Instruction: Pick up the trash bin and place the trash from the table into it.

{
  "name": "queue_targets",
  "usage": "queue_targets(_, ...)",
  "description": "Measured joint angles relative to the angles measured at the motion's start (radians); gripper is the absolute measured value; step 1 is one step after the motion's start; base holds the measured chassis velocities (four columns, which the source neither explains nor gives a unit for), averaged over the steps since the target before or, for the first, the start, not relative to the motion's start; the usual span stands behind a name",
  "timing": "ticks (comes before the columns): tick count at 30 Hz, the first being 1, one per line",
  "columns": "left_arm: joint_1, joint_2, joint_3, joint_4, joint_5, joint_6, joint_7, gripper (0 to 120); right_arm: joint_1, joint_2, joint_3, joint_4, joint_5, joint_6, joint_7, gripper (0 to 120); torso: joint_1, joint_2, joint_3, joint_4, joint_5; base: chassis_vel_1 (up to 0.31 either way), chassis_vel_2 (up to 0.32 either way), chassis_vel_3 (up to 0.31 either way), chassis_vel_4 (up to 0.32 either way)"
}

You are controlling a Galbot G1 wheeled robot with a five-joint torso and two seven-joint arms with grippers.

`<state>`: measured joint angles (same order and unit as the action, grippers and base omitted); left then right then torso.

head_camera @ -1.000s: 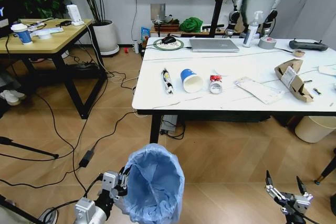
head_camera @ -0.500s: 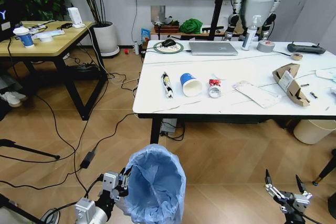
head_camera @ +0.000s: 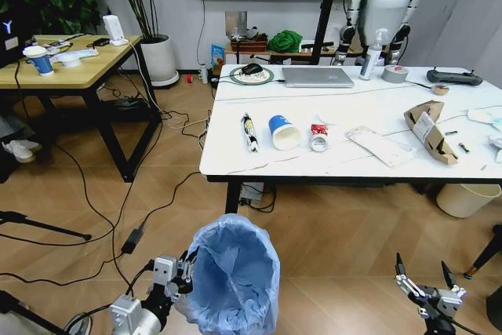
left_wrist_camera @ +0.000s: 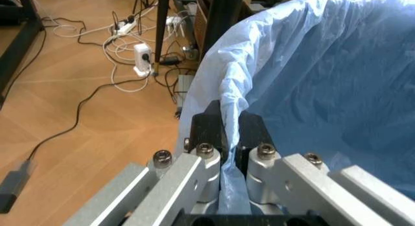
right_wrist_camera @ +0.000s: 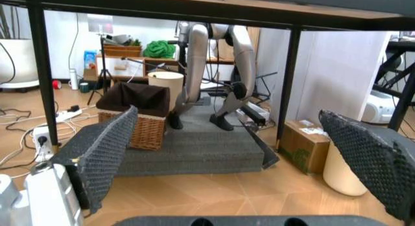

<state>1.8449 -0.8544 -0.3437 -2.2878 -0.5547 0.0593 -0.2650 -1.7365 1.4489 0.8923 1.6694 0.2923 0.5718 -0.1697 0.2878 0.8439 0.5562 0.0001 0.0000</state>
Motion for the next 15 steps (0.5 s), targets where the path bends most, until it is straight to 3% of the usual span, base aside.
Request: queue_targets(15,0.01,-0.012,-0.001,-0.015,-0.014,0.005,-0.004,0,-0.005,0.0,0.0,0.008,-0.002,0.001,0.0,100,0.032,0.075,0.043,0.0,0.0,0.0,0.0,0.0,0.0)
